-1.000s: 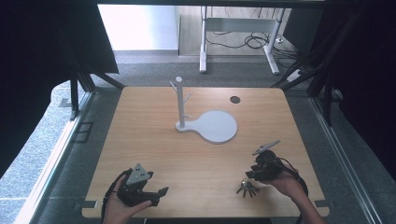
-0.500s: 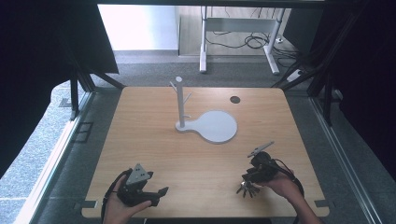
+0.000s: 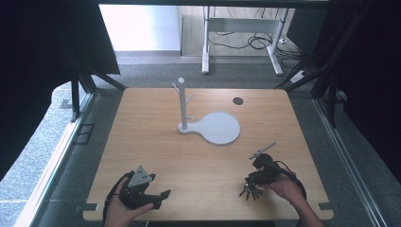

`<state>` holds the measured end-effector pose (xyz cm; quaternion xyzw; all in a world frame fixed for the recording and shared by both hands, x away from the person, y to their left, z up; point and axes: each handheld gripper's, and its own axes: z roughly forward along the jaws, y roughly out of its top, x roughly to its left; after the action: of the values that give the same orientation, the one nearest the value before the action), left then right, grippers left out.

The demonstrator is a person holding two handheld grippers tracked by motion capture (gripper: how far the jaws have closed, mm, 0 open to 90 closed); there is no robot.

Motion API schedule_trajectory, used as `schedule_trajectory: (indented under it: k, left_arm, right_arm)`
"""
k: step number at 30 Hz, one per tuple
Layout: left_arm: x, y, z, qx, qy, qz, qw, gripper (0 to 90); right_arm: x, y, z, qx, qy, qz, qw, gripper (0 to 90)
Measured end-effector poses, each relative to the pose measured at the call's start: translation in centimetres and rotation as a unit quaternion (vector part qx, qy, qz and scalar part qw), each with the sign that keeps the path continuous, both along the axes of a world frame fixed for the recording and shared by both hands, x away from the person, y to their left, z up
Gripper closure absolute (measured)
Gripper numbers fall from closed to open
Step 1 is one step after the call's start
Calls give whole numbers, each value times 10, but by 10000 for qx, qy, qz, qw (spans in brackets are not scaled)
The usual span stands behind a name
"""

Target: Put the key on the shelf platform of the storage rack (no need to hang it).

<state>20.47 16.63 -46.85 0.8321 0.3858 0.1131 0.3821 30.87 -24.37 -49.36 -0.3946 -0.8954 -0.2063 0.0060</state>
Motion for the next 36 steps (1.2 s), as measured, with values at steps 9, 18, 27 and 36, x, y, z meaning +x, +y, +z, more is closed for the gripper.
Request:
schedule_trajectory:
  k: [9,18,27,36]
  left_arm:
    - [0,0,0,-3,-5,-1,10000,230]
    - [0,0,1,-7,-7,-2,10000,230]
    - [0,1,1,-18,-15,14,10000,230]
    - [0,2,1,-8,-15,21,10000,230]
  right_arm:
    - [2,2,-4,-18,159,-12,9999,749]
    - [1,4,-6,-32,296,28,9996,809]
    - [1,6,-5,-18,375,60,9993,887]
    - [0,8,-2,-65,339,124,9993,897]
